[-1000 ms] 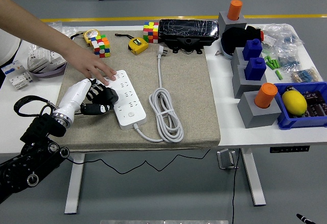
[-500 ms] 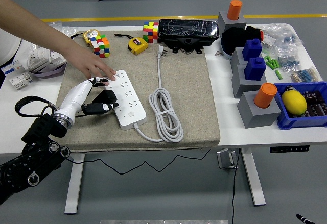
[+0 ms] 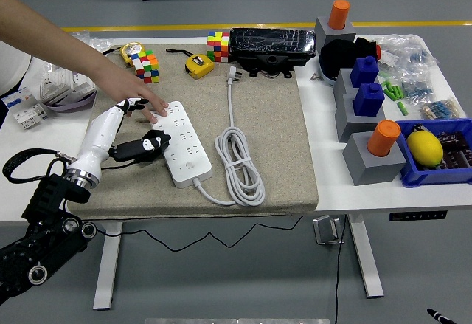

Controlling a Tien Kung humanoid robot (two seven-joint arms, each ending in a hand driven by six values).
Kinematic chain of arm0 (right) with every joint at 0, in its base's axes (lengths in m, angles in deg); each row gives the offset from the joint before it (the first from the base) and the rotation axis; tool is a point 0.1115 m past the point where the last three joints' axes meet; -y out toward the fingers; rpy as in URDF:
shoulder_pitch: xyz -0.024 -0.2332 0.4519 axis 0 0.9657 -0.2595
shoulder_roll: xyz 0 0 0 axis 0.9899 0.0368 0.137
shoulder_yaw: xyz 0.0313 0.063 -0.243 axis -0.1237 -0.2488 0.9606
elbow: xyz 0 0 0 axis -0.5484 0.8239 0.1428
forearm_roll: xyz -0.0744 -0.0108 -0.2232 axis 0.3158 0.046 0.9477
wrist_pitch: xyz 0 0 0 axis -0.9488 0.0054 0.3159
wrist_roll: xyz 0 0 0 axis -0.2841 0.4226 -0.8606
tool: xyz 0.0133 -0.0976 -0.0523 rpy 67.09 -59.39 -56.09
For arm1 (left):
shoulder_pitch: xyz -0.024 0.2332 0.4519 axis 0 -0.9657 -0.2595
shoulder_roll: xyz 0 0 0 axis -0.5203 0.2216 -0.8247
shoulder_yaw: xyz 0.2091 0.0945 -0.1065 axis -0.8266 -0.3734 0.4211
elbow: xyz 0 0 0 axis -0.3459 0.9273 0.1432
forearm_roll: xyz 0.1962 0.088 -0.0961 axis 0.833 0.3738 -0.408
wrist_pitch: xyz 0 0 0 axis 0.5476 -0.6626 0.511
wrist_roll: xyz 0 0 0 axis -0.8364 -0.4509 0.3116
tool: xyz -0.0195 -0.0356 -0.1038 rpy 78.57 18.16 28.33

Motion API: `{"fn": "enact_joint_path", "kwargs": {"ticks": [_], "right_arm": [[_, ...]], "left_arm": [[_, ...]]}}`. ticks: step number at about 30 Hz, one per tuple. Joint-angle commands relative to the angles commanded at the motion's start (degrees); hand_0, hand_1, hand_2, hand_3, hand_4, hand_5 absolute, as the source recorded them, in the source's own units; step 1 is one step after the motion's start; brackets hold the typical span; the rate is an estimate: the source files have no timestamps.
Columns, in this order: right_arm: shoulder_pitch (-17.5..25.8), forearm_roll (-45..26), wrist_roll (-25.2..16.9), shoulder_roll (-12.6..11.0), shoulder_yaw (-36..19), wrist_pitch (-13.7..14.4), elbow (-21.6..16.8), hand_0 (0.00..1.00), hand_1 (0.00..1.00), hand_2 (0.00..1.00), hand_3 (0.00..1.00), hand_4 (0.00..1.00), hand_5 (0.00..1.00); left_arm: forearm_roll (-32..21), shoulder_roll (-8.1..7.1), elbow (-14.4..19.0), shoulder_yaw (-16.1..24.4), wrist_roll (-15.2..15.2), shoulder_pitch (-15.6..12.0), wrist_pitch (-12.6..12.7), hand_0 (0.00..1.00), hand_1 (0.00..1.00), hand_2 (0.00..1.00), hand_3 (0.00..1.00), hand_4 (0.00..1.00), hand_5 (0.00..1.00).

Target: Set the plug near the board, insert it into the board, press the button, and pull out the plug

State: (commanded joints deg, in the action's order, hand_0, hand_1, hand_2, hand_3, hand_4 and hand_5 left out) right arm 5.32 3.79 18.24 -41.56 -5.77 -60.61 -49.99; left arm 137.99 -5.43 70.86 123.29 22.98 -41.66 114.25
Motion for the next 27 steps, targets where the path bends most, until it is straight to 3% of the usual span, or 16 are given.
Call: {"fn": "enact_joint_path", "kwargs": {"ticks": [3, 4, 9, 10, 16, 27], "right_arm": [[0.0, -0.1, 0.0, 0.1, 0.5, 0.0, 0.0, 0.650, 0.646, 0.639, 0.561, 0.982, 0.549], [0.0, -0.1, 0.0, 0.1, 0.5, 0.0, 0.0, 0.651, 0.646, 0.639, 0.561, 0.982, 0.549], [-0.2, -0.1, 0.0, 0.0, 0.6, 0.0, -0.1, 0.651, 0.646, 0.639, 0.561, 0.982, 0.549], [-0.2, -0.1, 0.0, -0.1, 0.6, 0.0, -0.1, 0.650, 0.646, 0.639, 0.560, 0.982, 0.548], [-0.4, -0.2, 0.0, -0.3, 0.7, 0.0, -0.2, 0.651, 0.646, 0.639, 0.560, 0.982, 0.548], [-0.4, -0.3, 0.0, -0.4, 1.0, 0.0, -0.2, 0.650, 0.646, 0.639, 0.560, 0.981, 0.548]], "left_arm": [[2.3, -0.90, 2.1, -0.3, -0.2, -1.9, -0.1, 0.743, 0.782, 0.749, 0.763, 0.947, 0.513], [2.5, -1.09, 2.5, -0.3, -0.3, -2.3, -0.3, 0.792, 0.812, 0.791, 0.762, 0.800, 0.524], [3.1, -2.24, 4.6, -1.2, -0.6, -4.0, -1.8, 0.792, 0.812, 0.791, 0.762, 0.800, 0.524], [3.3, -2.38, 4.6, -1.6, -0.5, -3.9, -2.4, 0.793, 0.804, 0.779, 0.713, 0.748, 0.512], [2.8, -2.46, 3.9, -2.8, -1.0, -2.6, -4.6, 0.791, 0.800, 0.772, 0.695, 0.728, 0.503], [2.4, -1.69, 3.1, -4.4, -1.6, -0.1, -5.9, 0.788, 0.794, 0.770, 0.683, 0.712, 0.495]]}}
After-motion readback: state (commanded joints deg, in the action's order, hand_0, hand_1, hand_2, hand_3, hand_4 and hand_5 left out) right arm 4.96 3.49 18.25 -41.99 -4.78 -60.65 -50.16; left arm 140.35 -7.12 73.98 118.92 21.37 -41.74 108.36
